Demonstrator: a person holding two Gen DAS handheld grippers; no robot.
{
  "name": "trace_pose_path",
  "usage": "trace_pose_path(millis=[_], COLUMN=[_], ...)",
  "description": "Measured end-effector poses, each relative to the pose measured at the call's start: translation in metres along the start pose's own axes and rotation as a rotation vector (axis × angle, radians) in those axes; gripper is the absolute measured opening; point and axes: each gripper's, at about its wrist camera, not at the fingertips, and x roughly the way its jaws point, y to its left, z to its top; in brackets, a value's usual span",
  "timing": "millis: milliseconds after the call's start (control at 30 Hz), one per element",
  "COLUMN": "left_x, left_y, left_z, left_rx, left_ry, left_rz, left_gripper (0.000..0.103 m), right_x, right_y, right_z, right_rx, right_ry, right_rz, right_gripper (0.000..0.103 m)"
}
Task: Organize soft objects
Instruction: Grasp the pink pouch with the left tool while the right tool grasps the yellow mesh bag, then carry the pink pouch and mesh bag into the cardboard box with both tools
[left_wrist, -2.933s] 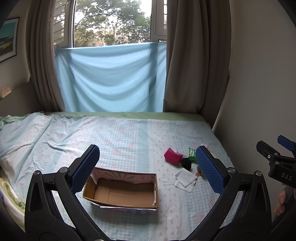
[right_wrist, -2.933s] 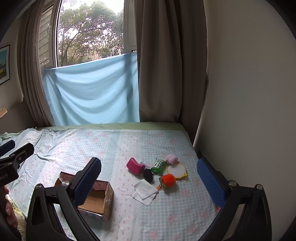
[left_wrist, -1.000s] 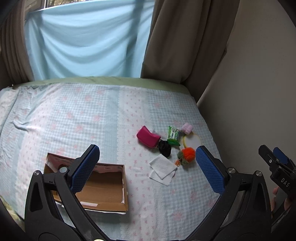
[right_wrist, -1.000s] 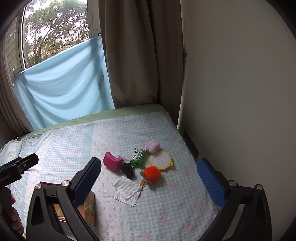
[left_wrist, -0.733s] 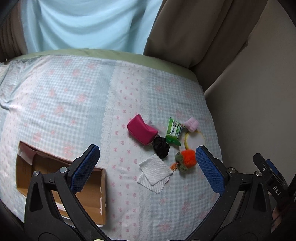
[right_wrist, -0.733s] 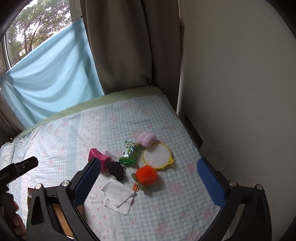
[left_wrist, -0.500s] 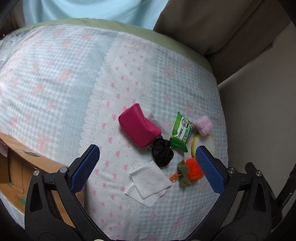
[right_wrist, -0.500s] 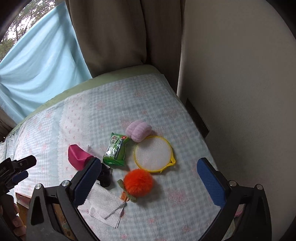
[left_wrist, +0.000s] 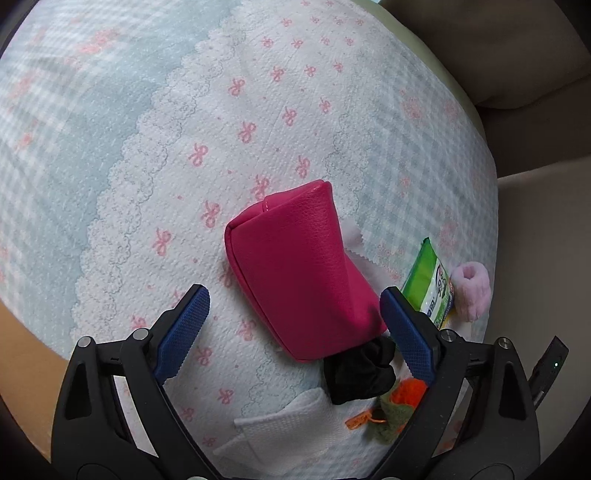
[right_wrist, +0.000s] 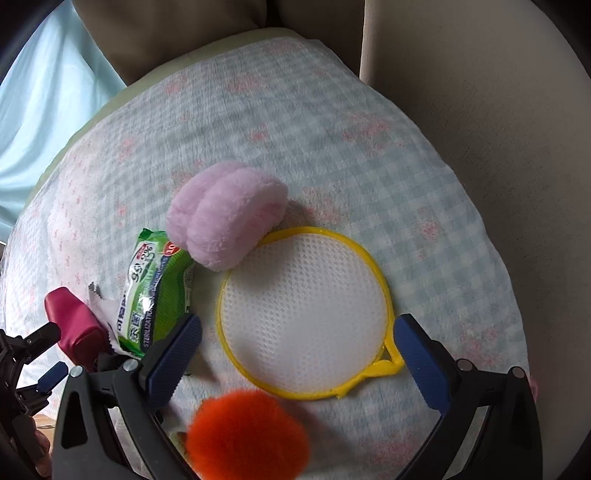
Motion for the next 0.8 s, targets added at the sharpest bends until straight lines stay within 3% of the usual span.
trace_pose_path(millis=[67, 167, 400, 433, 500, 600, 800], left_x=[0.011, 0.023, 0.036, 0.037, 0.041, 0.043, 0.031], left_y=[0.004, 0.01, -0.005, -0.007, -0.017, -0.024, -0.018], left_z=[0.003, 0.007, 0.009, 0.008, 0.009, 0.006, 0.008], left_rx=[-0.028, -0.066, -0.024, -0.02, -0.008, 0.0, -0.043], left_ry=[0.016, 0.024, 0.005, 0.001, -0.005, -0.008, -0.018], left_rz=[-0.01, -0.039, 0.011, 0.019, 0.007, 0.018, -0.019], left_gripper=[0.086, 0.086, 0.086, 0.084, 0.071, 0.06, 0.043], right_x=[0.013, 0.029, 0.044, 0.047, 0.05, 0.048, 0.04], right_y=[0.0, -0.002, -0.005, -0.006, -0.006, -0.004, 0.006], right_z=[0.004, 0.009, 0.007, 0.006, 0.005, 0.0, -0.007], right_rx=[0.003, 0.005, -0.012, -0.013, -0.023, -0.041, -0.056], right_ry=[0.021, 0.049, 0.063, 0.06, 0.056, 0.047, 0.019], right_rz=[-0.009, -0.026, -0.06, -0.062, -0.068, -0.078, -0.081], right_gripper=[0.103, 0.103, 0.1, 0.098, 0.095, 0.087, 0.053])
